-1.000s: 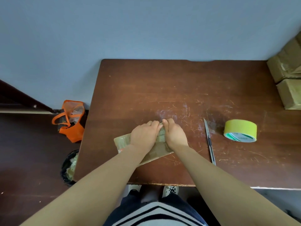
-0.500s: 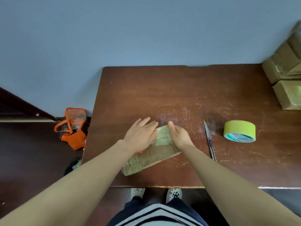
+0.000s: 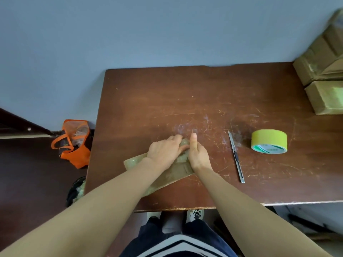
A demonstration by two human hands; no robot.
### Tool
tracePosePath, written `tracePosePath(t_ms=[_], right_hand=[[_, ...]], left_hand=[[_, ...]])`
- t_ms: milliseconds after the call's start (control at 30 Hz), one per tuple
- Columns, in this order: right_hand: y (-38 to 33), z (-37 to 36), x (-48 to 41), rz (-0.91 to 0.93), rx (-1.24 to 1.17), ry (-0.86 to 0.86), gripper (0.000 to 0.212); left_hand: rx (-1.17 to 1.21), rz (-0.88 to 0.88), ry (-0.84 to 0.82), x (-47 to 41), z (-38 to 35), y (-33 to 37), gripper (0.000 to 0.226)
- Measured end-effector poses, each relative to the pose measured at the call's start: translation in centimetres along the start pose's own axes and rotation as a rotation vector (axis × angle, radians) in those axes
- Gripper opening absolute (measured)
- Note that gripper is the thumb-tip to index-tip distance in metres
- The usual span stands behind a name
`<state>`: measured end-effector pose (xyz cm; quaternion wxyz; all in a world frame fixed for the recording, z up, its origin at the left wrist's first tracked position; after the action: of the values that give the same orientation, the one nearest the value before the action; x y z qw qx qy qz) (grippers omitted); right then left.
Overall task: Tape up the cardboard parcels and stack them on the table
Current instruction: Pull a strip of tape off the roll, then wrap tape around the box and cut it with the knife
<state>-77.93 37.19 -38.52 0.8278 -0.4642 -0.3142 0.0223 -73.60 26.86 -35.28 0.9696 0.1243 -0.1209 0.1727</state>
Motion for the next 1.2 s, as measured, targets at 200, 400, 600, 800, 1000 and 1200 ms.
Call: tracePosePath(t_ms=[200, 400, 600, 800, 1000, 1200], right_hand=[[0.1, 0.1, 0.1, 0.016, 0.079, 0.004, 0.067], [-0.2, -0.2, 0.1, 0.065, 0.175, 0.003, 0.059], [-1.4, -1.0, 0.1, 0.176, 0.369, -0.037, 0.063], [-1.4, -0.8, 0.6, 0.180, 0.553, -0.001, 0.067], [0.2, 0.7, 0.6, -0.059, -0.094, 0.027, 0.066], [1.1, 0.5, 2.7, 0.023, -0.015, 0.126, 0.056]], left_hand=[[0.060, -0.077, -0.061, 0.2, 0.2, -0.6, 0.046], [0.058, -0.053, -0.082, 0.3, 0.3, -2.1, 0.048], [0.048, 0.001, -0.019, 0.7, 0.3, -3.1, 0.046], [0.048, 0.020, -0.008, 1.8, 0.7, -4.2, 0.061], [-0.014, -0.056, 0.183, 1.7, 3.0, -1.4, 0.060], [-0.035, -0.016, 0.090, -1.2, 0.7, 1.8, 0.061]])
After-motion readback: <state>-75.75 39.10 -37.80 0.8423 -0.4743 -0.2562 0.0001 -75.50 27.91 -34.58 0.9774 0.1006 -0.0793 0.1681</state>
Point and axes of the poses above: each hand's wrist, its own x-axis away from the middle knuckle, its own z-axis out of the back of the hand, y = z × x, the point moved 9 cm from there along -x, towards the middle knuckle, and after that the axes turned 2 degrees about y, right-handed, at the moved point
